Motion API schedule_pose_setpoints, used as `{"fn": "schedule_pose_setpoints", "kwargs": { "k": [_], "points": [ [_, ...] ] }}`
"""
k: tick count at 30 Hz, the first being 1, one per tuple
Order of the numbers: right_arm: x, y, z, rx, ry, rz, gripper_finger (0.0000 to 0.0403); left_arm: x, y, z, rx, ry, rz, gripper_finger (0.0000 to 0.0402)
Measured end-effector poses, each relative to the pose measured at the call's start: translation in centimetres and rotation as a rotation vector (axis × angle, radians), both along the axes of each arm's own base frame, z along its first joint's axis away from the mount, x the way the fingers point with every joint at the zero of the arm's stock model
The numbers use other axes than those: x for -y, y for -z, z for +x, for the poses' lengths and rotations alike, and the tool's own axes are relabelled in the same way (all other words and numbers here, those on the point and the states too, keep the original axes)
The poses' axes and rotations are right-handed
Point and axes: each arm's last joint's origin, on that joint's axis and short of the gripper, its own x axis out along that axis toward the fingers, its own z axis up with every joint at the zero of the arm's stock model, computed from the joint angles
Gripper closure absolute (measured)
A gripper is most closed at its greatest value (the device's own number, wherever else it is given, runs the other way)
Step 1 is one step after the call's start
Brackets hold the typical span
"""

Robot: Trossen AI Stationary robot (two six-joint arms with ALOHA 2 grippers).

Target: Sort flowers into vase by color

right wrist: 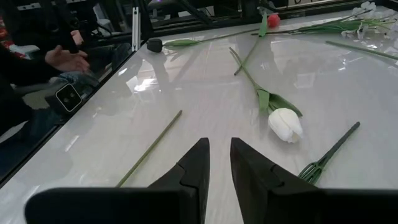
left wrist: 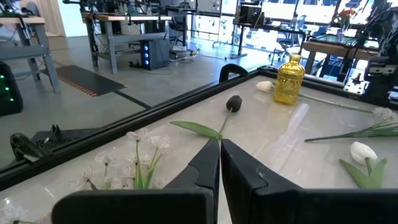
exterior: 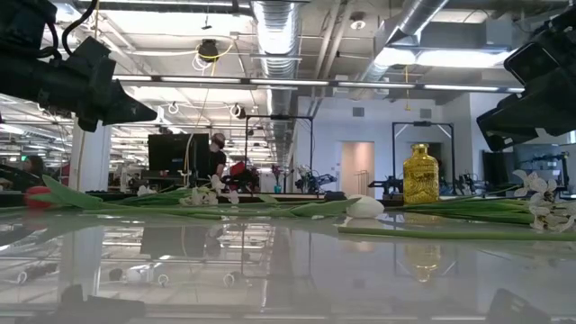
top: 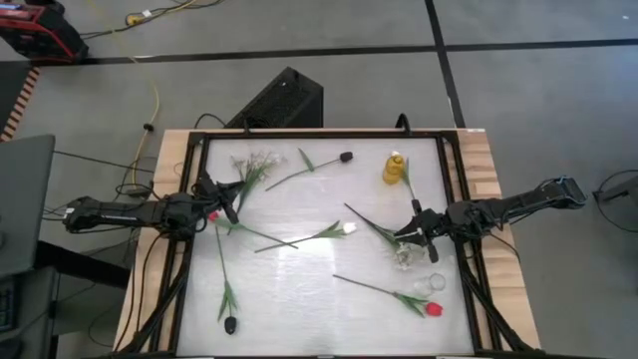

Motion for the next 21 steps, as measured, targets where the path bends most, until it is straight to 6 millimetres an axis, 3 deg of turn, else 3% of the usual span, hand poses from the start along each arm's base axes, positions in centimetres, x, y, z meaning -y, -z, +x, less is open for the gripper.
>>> {"fn": "schedule_pose_setpoints", "kwargs": {
  "k": [21],
  "points": [
    [0.00,0.01,0.00,0.000,0.000,0.000,0.0310,-0.01,-0.02,-0.01,-0.033,-0.001,0.043,0.0397]
  ]
}}
